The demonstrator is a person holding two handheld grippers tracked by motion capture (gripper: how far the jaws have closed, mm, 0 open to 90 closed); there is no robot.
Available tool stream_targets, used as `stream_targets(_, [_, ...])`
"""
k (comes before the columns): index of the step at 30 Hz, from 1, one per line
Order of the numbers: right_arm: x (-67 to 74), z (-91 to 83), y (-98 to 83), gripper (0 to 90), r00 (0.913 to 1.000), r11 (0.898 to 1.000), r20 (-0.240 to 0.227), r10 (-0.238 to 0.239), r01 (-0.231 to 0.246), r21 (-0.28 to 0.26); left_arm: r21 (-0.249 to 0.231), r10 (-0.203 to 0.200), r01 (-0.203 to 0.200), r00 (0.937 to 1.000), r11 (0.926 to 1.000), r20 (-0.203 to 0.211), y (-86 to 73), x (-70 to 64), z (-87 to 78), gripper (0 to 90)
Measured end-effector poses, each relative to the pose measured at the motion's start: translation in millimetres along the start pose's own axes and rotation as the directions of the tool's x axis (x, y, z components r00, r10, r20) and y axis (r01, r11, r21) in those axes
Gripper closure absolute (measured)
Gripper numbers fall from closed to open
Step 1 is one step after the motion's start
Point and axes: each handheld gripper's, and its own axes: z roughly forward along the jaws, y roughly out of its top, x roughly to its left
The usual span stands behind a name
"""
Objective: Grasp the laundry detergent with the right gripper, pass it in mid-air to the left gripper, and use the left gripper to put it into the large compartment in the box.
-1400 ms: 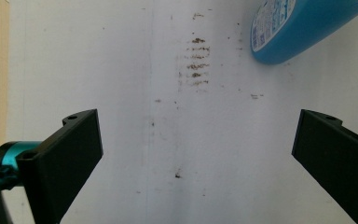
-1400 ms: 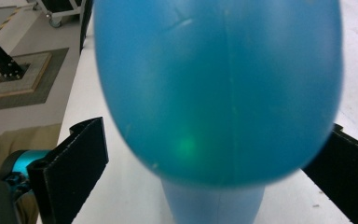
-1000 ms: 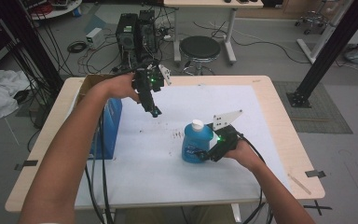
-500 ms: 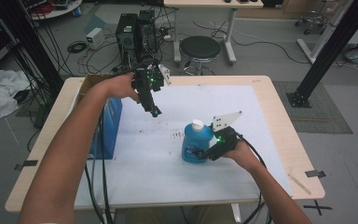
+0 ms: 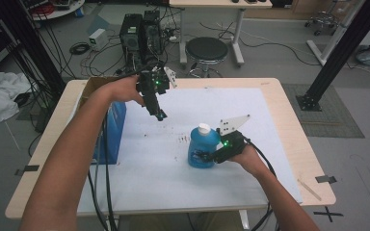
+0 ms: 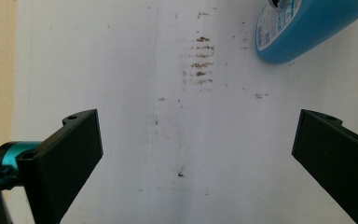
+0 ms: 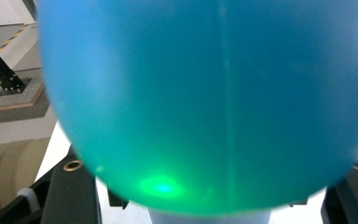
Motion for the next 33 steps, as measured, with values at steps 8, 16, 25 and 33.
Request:
stream_targets(8, [-1.1, -0.2, -0.8, 37.9, 1.0000, 1.000, 0.001, -0.008, 0.008, -0.008, 0.001, -0.009, 0.009, 0.9999, 1.0000, -0.005, -1.5, 0.1, 0.3, 1.7])
stream_targets(16, [0.2, -0.8, -0.9, 43.8, 0.9996, 0.999, -0.009, -0.027, 0.026, -0.019, 0.003, -0.010, 0.010, 0.9999, 0.9999, -0.009, -2.1, -0.3, 0.6, 1.7])
stream_targets(25, [4.5, -1.8, 1.5, 44.7, 0.9994, 0.999, 0.000, -0.035, 0.035, -0.005, 0.012, -0.034, 0.034, 0.9993, 0.9993, 0.012, 1.9, -7.4, -3.0, 1.7])
stream_targets(33, [11.8, -11.2, 9.4, 44.7, 0.9996, 1.000, -0.003, -0.029, 0.029, 0.001, 0.026, -0.036, 0.035, 0.9988, 0.9990, 0.034, 5.8, -20.1, -10.0, 1.7])
